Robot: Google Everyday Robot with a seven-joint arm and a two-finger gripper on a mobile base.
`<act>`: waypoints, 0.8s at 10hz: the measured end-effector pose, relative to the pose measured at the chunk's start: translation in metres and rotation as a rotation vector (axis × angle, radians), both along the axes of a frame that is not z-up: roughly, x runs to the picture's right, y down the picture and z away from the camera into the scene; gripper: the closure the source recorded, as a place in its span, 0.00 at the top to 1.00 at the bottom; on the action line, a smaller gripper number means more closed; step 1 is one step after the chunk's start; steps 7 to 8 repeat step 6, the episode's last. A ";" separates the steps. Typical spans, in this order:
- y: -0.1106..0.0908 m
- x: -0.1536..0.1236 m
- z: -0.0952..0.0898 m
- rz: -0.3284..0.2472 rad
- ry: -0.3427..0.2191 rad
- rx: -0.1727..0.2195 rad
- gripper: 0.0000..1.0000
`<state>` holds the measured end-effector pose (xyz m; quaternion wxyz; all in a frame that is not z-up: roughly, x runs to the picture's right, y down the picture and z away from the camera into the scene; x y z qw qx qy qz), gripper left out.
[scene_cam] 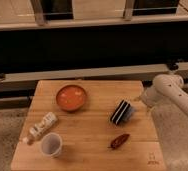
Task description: Place the eraser on the white sponge
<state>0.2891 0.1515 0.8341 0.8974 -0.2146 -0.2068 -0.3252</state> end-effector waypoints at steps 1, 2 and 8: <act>-0.003 0.004 -0.001 0.005 0.019 0.011 0.80; -0.006 0.008 -0.002 0.012 0.035 0.023 0.80; -0.016 0.022 -0.007 0.040 0.071 0.047 0.80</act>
